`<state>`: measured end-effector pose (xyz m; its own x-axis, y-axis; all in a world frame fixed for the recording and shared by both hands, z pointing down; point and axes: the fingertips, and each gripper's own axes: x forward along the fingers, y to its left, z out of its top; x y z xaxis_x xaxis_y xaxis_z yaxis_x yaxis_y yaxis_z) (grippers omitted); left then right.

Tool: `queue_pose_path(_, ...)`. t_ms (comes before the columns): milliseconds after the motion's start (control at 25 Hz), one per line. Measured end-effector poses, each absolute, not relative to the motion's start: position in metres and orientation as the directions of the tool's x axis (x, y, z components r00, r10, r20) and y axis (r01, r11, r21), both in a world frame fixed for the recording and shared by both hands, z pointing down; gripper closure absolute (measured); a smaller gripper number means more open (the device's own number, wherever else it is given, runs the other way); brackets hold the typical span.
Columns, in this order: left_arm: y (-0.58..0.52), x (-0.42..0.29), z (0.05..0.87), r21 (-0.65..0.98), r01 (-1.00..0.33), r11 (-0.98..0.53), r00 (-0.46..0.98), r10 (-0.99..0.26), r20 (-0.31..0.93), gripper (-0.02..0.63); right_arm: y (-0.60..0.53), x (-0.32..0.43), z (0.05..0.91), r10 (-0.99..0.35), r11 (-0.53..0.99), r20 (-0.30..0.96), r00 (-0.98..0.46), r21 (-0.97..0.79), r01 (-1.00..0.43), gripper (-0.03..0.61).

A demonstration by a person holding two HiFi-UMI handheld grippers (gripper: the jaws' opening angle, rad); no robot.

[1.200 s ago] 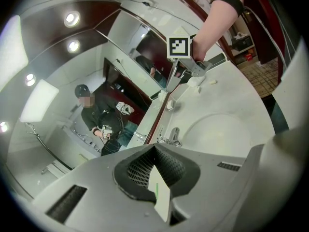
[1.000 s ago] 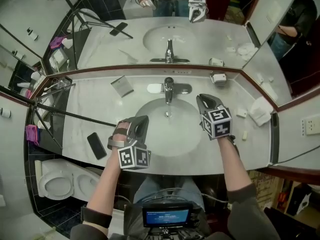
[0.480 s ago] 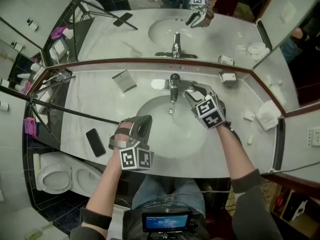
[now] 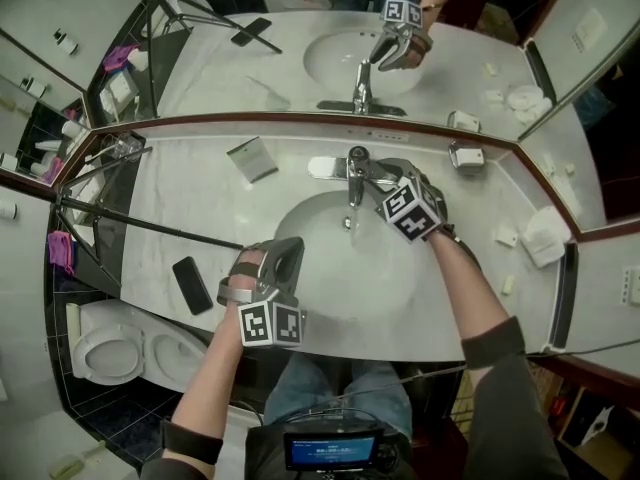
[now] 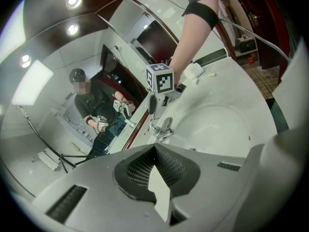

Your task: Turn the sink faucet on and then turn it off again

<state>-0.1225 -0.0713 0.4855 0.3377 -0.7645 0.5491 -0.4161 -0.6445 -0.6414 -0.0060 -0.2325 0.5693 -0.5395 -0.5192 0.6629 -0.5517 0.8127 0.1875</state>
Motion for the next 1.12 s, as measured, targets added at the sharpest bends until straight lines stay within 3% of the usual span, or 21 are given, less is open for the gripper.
queue_pose_path(680,-0.075,-0.138,0.520,-0.598,-0.434,-0.673,0.323,-0.737,0.594,0.612,-0.260,-0.038,0.609,-0.484,0.873,0.719,-0.498,0.363,-0.324,0.393)
queue_pose_path(800,-0.077,-0.143,0.523,-0.589,-0.445,-0.674,0.320,-0.735,0.598,0.612,-0.260,-0.038,0.607,-0.497,0.867,0.718,-0.487,0.422,-0.264,0.438)
queue_pose_path(1120,-0.078,-0.145,0.534,-0.575,-0.452,-0.682,0.319,-0.725,0.610,0.612,-0.256,-0.039,0.608,-0.513,0.851,0.719,-0.469,0.499,-0.165,0.439)
